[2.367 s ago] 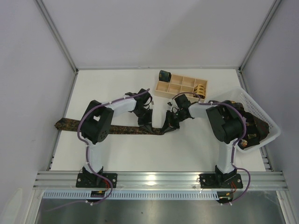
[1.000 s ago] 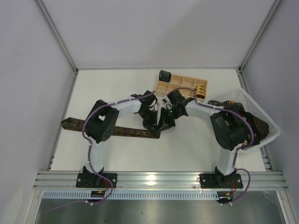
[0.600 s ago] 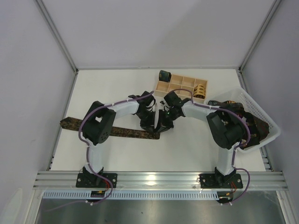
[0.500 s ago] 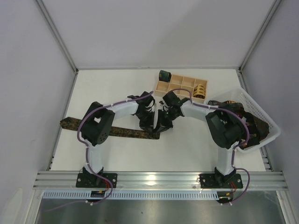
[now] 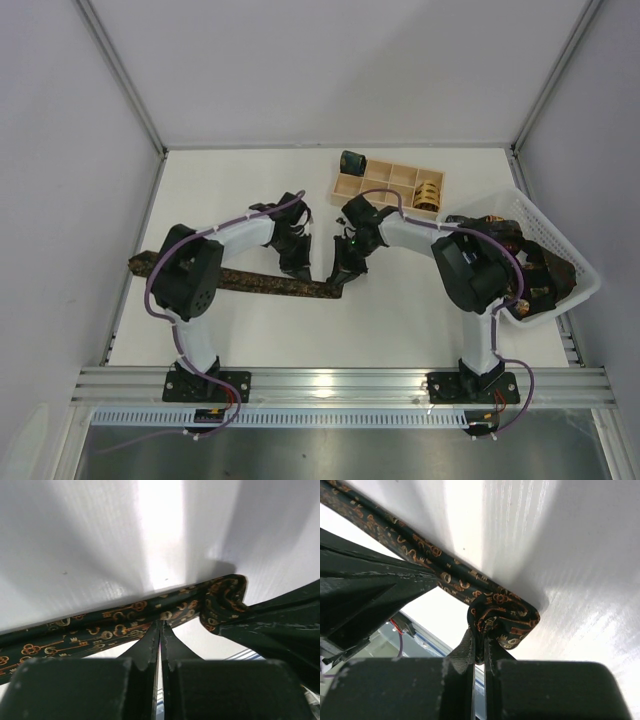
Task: Roll the ties
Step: Roll the tie
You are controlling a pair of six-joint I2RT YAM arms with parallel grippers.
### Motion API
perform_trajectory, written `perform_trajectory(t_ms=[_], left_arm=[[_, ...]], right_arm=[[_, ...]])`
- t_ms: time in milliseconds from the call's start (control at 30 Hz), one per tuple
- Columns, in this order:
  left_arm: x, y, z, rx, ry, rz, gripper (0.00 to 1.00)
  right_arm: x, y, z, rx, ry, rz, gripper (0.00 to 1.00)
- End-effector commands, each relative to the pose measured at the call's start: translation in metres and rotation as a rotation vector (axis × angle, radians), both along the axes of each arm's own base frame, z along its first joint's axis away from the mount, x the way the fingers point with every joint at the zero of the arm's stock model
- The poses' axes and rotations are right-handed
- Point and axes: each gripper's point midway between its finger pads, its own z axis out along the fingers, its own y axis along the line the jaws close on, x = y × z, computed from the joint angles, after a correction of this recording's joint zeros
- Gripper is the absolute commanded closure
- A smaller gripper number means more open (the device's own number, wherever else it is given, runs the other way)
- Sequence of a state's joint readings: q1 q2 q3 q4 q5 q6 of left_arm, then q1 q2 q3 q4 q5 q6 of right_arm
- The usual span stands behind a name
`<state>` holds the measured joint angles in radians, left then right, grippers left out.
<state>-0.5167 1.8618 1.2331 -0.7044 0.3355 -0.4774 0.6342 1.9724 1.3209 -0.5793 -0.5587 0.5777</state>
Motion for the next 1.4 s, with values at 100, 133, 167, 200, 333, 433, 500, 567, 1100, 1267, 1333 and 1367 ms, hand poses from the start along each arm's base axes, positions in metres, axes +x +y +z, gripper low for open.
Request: perform_trajectory(t_ms=[100,133,167,200,333,433,500,567,1100,1267,1333,1367], left_arm=[[-0.009,0.004,-0.011,-0.009,0.005,0.0,0.97],[-0.009,0.004,-0.013,-0.007,0.008,0.002,0.97],[-0.009,0.005,-0.014,-0.004,0.012,0.005,0.97],[-0.008,0.005,-0.013,-0.006,0.009,0.003,0.97],[-0.009,0.007,-0.014,0.002,0.007,0.004,0.97],[-0.011,0.01,-0.017,0.007,0.012,0.004,0.97],[-0.013,0.012,-0.019,0.012,0.016,0.008,0.97],[-0.013,0.013,-0.018,0.009,0.016,0.01,0.97],[-0.013,0.021,-0.015,-0.025,0.041,0.048,0.96],[-0.01,0.025,-0.008,-0.038,0.038,0.068,0.96],[-0.007,0.024,-0.002,-0.045,0.029,0.071,0.96],[-0.004,0.023,0.001,-0.055,0.022,0.072,0.96]], right_arm=[[0.002,0.012,-0.004,-0.05,-0.018,0.049,1.0],[0.002,0.014,-0.004,-0.049,-0.019,0.054,1.0],[0.001,0.014,-0.009,-0.066,-0.007,0.056,1.0],[0.002,0.019,-0.007,-0.062,-0.014,0.063,1.0],[0.001,0.022,-0.015,-0.084,0.009,0.076,0.98],[-0.001,0.025,-0.02,-0.083,0.019,0.086,0.93],[-0.002,0.028,-0.022,-0.075,0.03,0.092,0.87],[-0.003,0.026,-0.025,-0.074,0.029,0.105,0.8],[-0.009,0.03,0.007,0.165,-0.032,0.124,0.56],[-0.004,0.03,0.013,0.21,-0.04,0.116,0.56],[-0.002,0.03,0.016,0.23,-0.045,0.109,0.57],[-0.002,0.031,0.018,0.248,-0.041,0.107,0.57]])
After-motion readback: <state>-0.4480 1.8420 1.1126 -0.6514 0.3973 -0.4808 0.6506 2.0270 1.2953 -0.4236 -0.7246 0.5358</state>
